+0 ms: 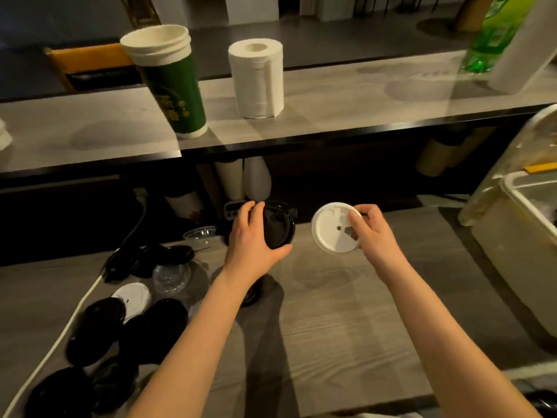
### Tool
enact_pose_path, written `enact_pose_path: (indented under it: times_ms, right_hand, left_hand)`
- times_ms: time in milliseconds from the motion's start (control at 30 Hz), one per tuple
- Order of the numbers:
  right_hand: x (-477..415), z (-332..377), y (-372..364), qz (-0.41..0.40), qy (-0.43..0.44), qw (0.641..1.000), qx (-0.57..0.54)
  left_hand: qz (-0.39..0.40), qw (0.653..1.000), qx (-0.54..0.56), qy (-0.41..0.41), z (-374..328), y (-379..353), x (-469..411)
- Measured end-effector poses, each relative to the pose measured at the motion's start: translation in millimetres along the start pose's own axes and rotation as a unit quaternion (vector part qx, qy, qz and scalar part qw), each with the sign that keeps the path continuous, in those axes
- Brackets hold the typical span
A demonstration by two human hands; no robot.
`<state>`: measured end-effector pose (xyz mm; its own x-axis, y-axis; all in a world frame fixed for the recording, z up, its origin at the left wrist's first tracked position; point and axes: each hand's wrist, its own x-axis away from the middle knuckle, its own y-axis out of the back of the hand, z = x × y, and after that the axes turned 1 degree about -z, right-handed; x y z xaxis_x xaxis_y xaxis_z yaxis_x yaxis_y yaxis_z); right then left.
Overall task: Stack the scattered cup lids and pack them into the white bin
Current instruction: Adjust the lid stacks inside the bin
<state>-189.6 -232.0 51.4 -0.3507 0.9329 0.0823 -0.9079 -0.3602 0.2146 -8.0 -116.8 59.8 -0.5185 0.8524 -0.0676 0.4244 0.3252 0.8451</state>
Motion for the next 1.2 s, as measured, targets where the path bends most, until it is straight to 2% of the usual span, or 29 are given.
enact_pose_path:
  times_ms: [100,233,500,633,733,867,1100,1200]
  right_hand:
    - [-1.5,2.4,50.7,-0.026,0.009,1.000,-0.003]
    - [-10.7,1.9,126.9,-0.076,0.038,0.995,0.046]
    - [-33.8,-22.1,276.8,-0.137,0.053,0.982,0.118]
    - [-50.6,-42.7,345.9,-0.135,0.030,0.981,0.139]
    - [-62.5,-58.6,386.2,-0.128,0.017,0.967,0.221]
    - [-74.4,-82.7,414.6,-0.076,-0.006,0.937,0.342]
    - [-75.8,-102.1,406.2,0.031,0.029,0.862,0.505]
    - [-75.1,-99.9,404.2,0.009,0.034,0.857,0.515]
  left_hand:
    - [0.009,0.999,0.009,-0.029,-47.8,-15.5,-6.5]
    - [0.014,0.997,0.003,-0.072,-118.7,-44.5,-11.8]
    - [0.047,0.993,-0.011,-0.106,-239.9,-115.8,-17.0]
    - [0.052,0.991,-0.003,-0.122,-285.0,-149.2,-17.2]
    - [0.055,0.991,0.004,-0.123,-311.2,-170.5,-13.1]
    - [0.059,0.992,0.004,-0.115,-334.5,-189.2,-5.5]
    - [0.047,0.994,0.003,-0.099,-350.1,-199.6,2.2]
    - [0.047,0.994,-0.001,-0.100,-353.7,-203.6,4.6]
